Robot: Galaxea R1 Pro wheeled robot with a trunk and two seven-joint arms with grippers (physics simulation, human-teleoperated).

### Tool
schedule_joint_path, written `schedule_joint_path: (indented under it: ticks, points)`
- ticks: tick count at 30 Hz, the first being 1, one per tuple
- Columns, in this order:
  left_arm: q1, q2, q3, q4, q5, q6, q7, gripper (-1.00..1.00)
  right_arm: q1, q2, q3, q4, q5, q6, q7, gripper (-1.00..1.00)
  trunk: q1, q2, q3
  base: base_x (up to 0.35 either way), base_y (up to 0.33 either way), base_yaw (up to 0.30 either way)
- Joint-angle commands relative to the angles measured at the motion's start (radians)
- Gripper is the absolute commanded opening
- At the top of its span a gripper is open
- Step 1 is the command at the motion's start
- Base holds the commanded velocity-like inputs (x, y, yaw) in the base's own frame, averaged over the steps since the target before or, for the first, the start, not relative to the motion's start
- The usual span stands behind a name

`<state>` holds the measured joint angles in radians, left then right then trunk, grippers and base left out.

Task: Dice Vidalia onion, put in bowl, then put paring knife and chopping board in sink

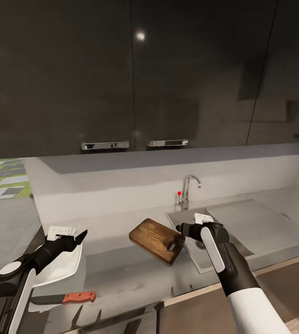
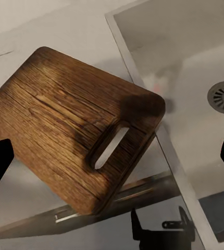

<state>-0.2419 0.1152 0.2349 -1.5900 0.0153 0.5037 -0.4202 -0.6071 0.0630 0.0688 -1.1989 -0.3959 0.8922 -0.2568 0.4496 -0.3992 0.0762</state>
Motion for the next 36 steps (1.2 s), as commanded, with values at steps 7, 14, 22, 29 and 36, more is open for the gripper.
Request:
schedule_joint_path:
  ticks: [7, 14, 22, 29, 36]
  points:
    - [0.000, 0.000, 0.001, -0.001, 0.002, 0.007, -0.005, 1.00, 0.000, 0.000, 0.000, -0.001, -0.011, 0.002, -0.009, 1.00, 0.000, -0.001, -0.001, 0.000, 0.002, -0.047]
    - [0.000, 0.000, 0.001, -0.001, 0.002, 0.007, -0.005, 1.00, 0.000, 0.000, 0.000, -0.001, -0.011, 0.001, -0.009, 1.00, 0.000, -0.001, -0.001, 0.000, 0.038, -0.074]
    - [0.000, 0.000, 0.001, -0.001, 0.002, 0.007, -0.005, 1.00, 0.000, 0.000, 0.000, -0.001, -0.012, 0.001, -0.009, 1.00, 0.000, -0.001, -0.001, 0.000, 0.045, -0.004]
    - [0.000, 0.000, 0.001, -0.001, 0.002, 0.007, -0.005, 1.00, 0.000, 0.000, 0.000, -0.001, -0.012, 0.002, -0.009, 1.00, 0.000, -0.001, -0.001, 0.062, 0.101, 0.000]
    - [0.000, 0.000, 0.002, -0.001, 0.001, 0.007, -0.005, 1.00, 0.000, 0.000, 0.001, -0.001, -0.013, 0.002, -0.009, 1.00, 0.000, -0.001, -0.001, 0.029, 0.031, 0.000]
